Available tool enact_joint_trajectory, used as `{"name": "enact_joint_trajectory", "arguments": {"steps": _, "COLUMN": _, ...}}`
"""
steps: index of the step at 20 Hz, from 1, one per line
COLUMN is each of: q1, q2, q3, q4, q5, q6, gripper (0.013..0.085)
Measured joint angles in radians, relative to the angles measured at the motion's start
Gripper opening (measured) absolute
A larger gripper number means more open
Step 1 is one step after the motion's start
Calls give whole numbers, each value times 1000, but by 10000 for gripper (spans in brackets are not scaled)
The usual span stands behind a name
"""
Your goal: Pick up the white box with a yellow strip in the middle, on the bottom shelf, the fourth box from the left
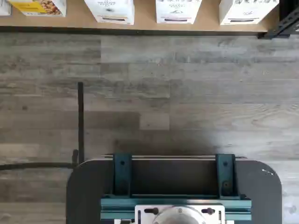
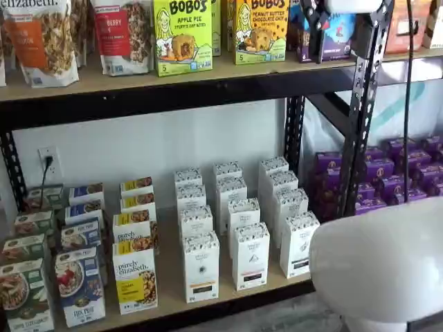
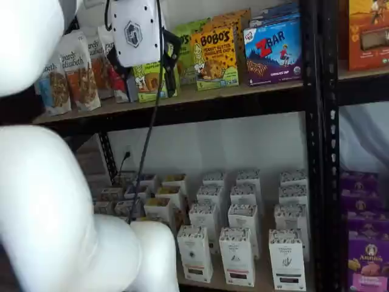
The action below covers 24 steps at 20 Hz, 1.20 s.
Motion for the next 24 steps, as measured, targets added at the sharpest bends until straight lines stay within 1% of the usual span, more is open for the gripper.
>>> {"name": "enact_joint_trajectory", "arguments": {"steps": 3, "q1": -20, "q2": -38, "q3": 34, "q4": 22, "q5": -65, "q6": -12, "gripper": 850}}
{"name": "enact_joint_trajectory", "arguments": {"steps": 9, "q1": -27, "q2": -33, "q3": 45, "q4": 36, "q5": -82, "q6": -15, "gripper": 850}}
{"name": "enact_joint_trajectory", "arguments": {"steps": 11, "q1": -18, "q2": -30, "q3": 54, "q4": 35, "q5": -98, "q6": -8, "gripper": 850}}
{"name": "enact_joint_trajectory", "arguments": {"steps": 13, "q1": 5, "q2": -21, "q3": 66, "q4": 26, "q5": -117, "q6": 10, "gripper": 850}}
{"name": "enact_joint_trajectory", "arguments": {"steps": 17, "q1": 70, "q2": -1, "q3": 86, "q4": -11, "q5": -150, "q6": 62, "gripper": 850}}
{"name": "enact_joint_trajectory", "arguments": {"steps": 22, "q1": 115, "q2": 0, "q3": 137, "q4": -10, "q5": -235, "q6": 107, "gripper": 850}}
{"name": "enact_joint_trajectory", "arguments": {"steps": 24, "q1": 146, "q2": 9, "q3": 157, "q4": -25, "q5": -261, "q6": 134, "gripper": 850}}
